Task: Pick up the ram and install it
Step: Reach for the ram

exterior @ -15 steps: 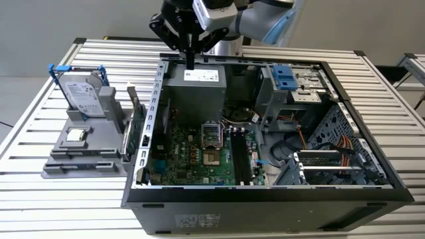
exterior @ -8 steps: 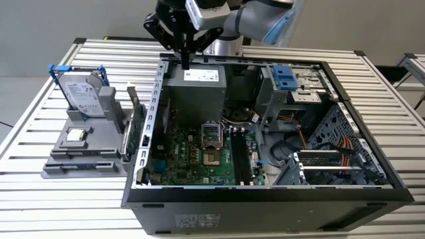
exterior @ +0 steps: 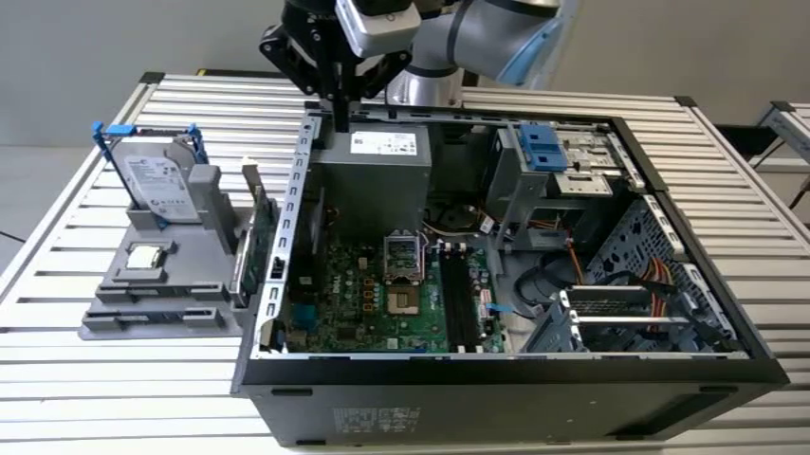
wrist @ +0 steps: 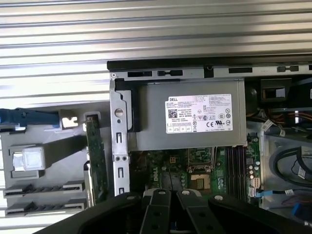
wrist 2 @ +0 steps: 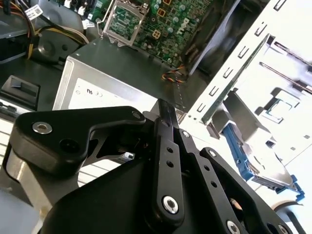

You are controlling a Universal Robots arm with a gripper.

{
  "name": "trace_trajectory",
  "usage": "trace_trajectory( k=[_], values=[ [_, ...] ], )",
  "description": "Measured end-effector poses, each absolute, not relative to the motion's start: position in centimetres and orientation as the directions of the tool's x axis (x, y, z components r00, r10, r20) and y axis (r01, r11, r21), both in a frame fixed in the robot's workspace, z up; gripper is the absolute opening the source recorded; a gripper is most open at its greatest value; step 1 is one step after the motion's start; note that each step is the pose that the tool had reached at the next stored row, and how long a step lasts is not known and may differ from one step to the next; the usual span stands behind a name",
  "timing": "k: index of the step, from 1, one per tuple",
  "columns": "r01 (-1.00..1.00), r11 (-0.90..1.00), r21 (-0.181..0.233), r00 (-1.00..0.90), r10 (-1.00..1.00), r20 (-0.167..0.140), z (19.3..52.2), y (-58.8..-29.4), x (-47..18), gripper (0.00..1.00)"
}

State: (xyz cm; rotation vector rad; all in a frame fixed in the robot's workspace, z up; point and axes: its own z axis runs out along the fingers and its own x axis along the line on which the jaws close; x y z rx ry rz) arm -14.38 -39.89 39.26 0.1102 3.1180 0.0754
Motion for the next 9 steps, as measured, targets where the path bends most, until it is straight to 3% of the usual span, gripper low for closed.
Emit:
trace_trajectory(
  k=[9],
  values=[
    [0.07,0.996,0.049,-0.997,0.071,-0.019,39.3,-39.9,-15.6,0.0]
  ],
)
